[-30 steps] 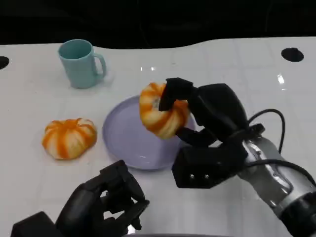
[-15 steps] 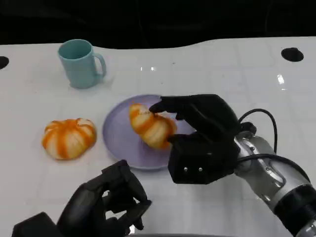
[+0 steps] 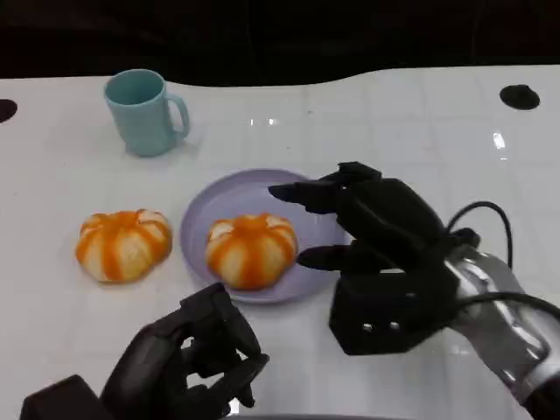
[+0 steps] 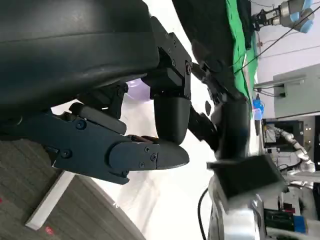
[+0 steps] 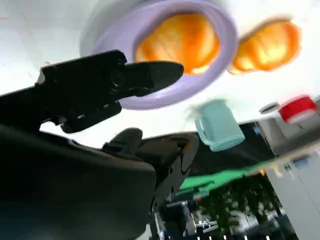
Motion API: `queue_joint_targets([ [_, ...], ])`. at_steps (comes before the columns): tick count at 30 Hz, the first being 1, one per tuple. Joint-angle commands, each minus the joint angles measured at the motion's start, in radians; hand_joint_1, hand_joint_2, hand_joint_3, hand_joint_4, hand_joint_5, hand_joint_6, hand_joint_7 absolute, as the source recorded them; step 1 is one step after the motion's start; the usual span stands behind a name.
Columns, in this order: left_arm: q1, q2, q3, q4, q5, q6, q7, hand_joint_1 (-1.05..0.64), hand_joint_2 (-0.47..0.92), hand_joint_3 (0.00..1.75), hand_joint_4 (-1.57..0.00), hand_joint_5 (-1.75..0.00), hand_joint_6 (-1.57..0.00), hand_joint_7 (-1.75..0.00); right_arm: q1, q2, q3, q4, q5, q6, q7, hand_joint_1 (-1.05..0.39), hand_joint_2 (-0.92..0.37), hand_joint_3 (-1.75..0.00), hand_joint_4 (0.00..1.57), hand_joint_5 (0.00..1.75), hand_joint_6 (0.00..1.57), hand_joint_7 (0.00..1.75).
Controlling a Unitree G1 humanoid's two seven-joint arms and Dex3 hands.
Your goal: Grasp the bread from the table and place it into the plate.
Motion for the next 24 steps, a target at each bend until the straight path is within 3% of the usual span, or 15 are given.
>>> queue_joint_targets([
  [1, -0.002, 0.008, 0.007, 0.004, 0.003, -0.001, 0.012, -0.54, 0.92, 0.37, -0.66, -1.75, -0.46, -1.72, 0.07, -0.039, -0.054, -0.12, 0.077, -0.032, 0.038, -0.52, -0.92, -0.22, 0.14, 0.81, 0.49, 0.05],
  [8, -0.018, 0.012, 0.007, 0.019, 0.019, -0.018, 0.01, -0.53, 0.92, 0.41, -0.67, -1.75, -0.46, -1.72, 0.234, -0.034, -0.137, -0.213, 0.185, -0.2, -0.033, -0.41, -0.92, -0.19, 0.47, 0.97, 0.72, 0.16],
  [11, -0.017, 0.01, 0.008, 0.015, 0.015, -0.01, 0.012, -0.54, 0.92, 0.4, -0.67, -1.75, -0.46, -1.73, 0.297, -0.026, -0.165, -0.225, 0.27, -0.27, -0.023, -0.37, -0.92, -0.22, 0.52, 1.07, 0.78, 0.22],
  [12, -0.016, 0.009, 0.008, 0.015, 0.012, -0.011, 0.012, -0.55, 0.92, 0.4, -0.67, -1.75, -0.45, -1.74, 0.325, -0.024, -0.174, -0.236, 0.307, -0.287, -0.012, -0.35, -0.92, -0.24, 0.54, 1.11, 0.8, 0.27],
  [14, -0.012, 0.01, 0.01, 0.012, 0.008, -0.014, 0.01, -0.56, 0.92, 0.4, -0.67, -1.75, -0.45, -1.74, 0.379, -0.014, -0.186, -0.27, 0.383, -0.286, 0.013, -0.32, -0.89, -0.33, 0.55, 1.18, 0.7, 0.55],
  [15, -0.012, 0.011, 0.011, 0.01, 0.006, -0.013, 0.008, -0.56, 0.92, 0.4, -0.67, -1.75, -0.44, -1.75, 0.408, -0.005, -0.193, -0.293, 0.423, -0.273, 0.025, -0.3, -0.83, -0.44, 0.55, 1.23, 0.64, 0.74],
  [16, -0.011, 0.012, 0.013, 0.008, 0.002, -0.012, 0.006, -0.55, 0.92, 0.4, -0.67, -1.75, -0.44, -1.75, 0.434, 0.003, -0.2, -0.311, 0.454, -0.265, 0.033, -0.29, -0.78, -0.54, 0.56, 1.25, 0.62, 0.82],
  [20, -0.009, 0.014, 0.012, 0.005, 0.0, -0.009, 0.005, -0.55, 0.92, 0.4, -0.67, -1.75, -0.44, -1.75, 0.491, 0.006, -0.23, -0.338, 0.512, -0.298, 0.057, -0.28, -0.6, -0.92, 0.57, 1.38, 0.58, 1.0],
  [24, -0.004, 0.012, 0.01, 0.001, 0.002, -0.004, 0.009, -0.56, 0.92, 0.4, -0.67, -1.75, -0.45, -1.75, 0.561, -0.005, -0.261, -0.395, 0.552, -0.308, 0.088, -0.3, -0.62, -0.88, 0.67, 1.48, 0.62, 1.14],
])
